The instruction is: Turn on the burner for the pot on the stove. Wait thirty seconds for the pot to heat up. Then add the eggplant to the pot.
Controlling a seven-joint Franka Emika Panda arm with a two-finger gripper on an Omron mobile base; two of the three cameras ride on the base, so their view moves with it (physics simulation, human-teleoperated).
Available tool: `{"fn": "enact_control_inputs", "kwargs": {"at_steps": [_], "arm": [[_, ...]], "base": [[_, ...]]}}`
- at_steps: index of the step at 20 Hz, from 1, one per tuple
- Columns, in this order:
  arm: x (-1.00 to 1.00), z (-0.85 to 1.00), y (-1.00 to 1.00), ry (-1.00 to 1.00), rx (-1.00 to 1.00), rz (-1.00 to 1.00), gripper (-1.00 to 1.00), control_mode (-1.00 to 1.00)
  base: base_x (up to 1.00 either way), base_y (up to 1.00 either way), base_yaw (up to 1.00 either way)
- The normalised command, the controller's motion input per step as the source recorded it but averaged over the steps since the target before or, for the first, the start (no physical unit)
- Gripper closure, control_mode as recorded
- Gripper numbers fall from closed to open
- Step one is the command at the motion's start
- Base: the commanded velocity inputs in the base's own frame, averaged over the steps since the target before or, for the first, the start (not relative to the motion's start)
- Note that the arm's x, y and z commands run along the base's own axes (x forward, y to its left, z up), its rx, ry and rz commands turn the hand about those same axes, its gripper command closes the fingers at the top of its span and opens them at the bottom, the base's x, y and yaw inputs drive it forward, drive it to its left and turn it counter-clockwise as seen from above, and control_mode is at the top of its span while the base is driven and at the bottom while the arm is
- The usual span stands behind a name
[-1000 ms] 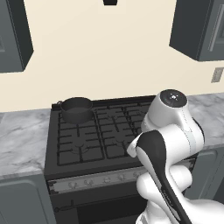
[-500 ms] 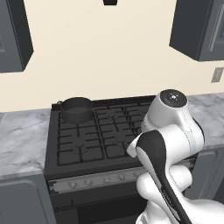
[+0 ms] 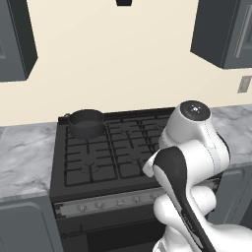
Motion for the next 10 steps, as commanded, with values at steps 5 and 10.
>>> {"fn": "enact_control_inputs", "kwargs": {"at_steps": [5,10], "arm": [[0.00,0.00,0.00,0.00,0.00,0.00,-1.00,-1.00],[0.00,0.00,0.00,0.00,0.00,0.00,-1.00,-1.00]], "base": [[0.00,0.00,0.00],[0.00,0.00,0.00]]}}
